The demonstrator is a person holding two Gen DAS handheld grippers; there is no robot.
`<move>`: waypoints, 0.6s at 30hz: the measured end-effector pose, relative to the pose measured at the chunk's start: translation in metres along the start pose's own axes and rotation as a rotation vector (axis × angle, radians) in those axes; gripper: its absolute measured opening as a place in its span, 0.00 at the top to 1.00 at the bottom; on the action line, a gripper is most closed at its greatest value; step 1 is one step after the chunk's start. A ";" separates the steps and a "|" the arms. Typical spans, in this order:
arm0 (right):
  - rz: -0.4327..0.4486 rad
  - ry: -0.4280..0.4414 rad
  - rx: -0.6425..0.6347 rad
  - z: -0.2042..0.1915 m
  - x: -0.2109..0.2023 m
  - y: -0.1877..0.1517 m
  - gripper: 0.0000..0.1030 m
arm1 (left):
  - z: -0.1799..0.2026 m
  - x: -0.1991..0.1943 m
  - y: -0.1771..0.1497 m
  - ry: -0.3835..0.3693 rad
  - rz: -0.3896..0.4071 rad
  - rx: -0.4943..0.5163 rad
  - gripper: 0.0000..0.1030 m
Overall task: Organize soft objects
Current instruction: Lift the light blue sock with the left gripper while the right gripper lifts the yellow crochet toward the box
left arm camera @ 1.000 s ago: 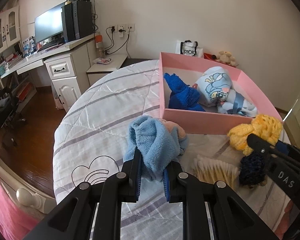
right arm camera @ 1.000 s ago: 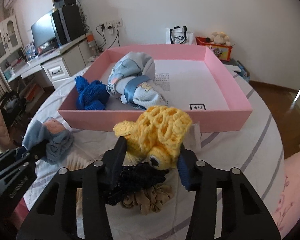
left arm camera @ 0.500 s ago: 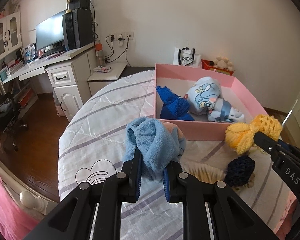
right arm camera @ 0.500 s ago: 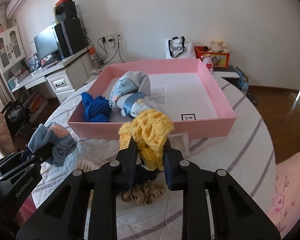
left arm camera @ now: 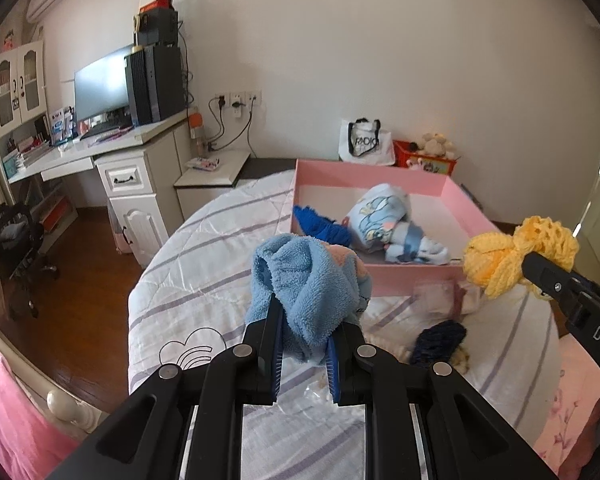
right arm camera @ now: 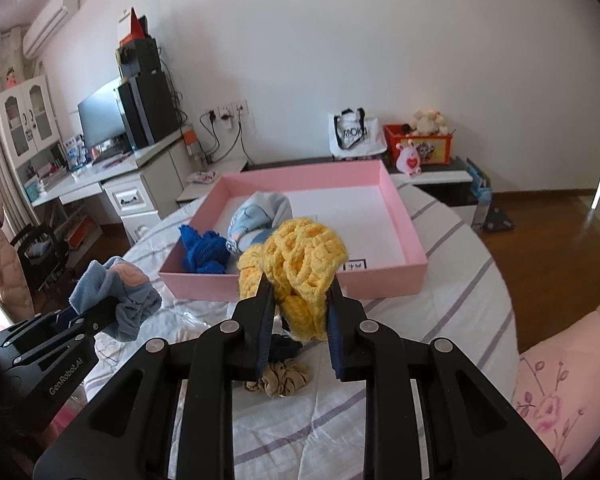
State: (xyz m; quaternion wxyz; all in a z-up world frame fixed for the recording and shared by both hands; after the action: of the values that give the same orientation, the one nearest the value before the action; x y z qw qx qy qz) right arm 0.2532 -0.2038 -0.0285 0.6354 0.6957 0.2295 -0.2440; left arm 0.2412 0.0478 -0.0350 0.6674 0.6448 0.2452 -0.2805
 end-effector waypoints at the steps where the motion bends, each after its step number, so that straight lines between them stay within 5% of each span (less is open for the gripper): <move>1: 0.007 0.002 0.000 0.000 -0.003 0.000 0.79 | 0.002 -0.006 -0.001 0.000 0.011 0.002 0.86; 18: 0.214 0.024 -0.037 -0.007 -0.096 0.002 0.79 | 0.012 -0.107 -0.025 -0.021 0.202 0.025 0.86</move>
State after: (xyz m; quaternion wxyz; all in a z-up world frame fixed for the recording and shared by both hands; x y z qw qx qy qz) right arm 0.1806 -0.1979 0.0340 0.6679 0.7072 0.1661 -0.1621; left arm 0.1461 0.0423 0.0208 0.6868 0.6714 0.1683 -0.2215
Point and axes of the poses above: each gripper's, at about its wrist camera, not at the fingertips, and x roughly the way its jaws point, z to its right, y to its top, the point moved 1 cm from there along x, roughly the way its jaws point, and after that the axes turned 4 degrees about -z, right-handed, at the moved point
